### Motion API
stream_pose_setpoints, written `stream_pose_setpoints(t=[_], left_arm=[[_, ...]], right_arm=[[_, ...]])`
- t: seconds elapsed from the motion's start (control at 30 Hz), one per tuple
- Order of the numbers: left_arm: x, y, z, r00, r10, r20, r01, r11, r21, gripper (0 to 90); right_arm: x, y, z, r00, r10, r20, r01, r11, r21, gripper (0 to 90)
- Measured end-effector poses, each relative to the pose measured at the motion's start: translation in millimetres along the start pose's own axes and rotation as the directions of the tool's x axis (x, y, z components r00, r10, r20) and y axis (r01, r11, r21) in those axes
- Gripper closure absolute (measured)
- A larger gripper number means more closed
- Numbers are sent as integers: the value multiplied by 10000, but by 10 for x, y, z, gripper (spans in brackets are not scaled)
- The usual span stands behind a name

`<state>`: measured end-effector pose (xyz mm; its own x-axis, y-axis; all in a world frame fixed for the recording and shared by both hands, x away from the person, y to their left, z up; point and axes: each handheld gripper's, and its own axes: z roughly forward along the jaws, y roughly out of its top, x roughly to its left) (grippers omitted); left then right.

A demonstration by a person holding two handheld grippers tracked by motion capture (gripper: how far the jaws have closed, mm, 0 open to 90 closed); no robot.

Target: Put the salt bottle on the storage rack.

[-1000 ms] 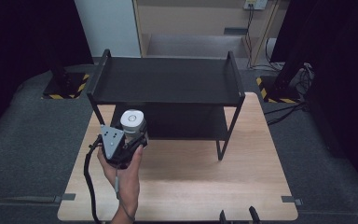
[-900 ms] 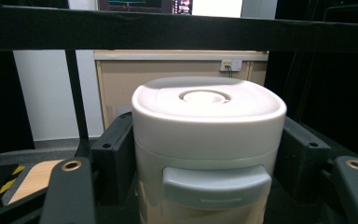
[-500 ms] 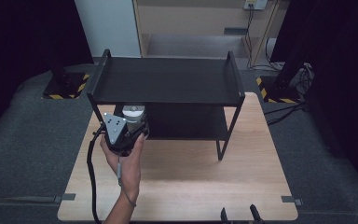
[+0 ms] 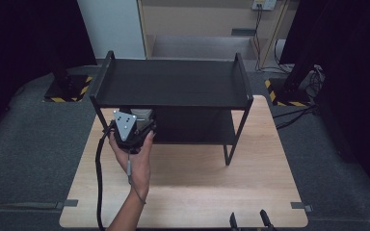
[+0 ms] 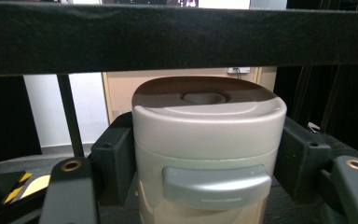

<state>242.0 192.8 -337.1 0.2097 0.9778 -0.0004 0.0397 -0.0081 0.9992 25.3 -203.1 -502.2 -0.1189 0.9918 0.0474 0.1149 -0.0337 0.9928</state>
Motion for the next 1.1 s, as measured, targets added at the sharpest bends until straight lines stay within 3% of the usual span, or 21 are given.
stream_pose_setpoints(t=[0.63, 1.1], left_arm=[[-25, -115, 150, 9997, -162, -193, 164, 9998, 122, 306], [-61, -195, 197, 9994, 34, -354, -37, 10000, -89, 305]], right_arm=[[-21, 0, 22, 9999, -45, 125, 44, 9999, 111, 65], [-10, 1, 22, 9999, -35, 110, 34, 9999, 138, 65]])
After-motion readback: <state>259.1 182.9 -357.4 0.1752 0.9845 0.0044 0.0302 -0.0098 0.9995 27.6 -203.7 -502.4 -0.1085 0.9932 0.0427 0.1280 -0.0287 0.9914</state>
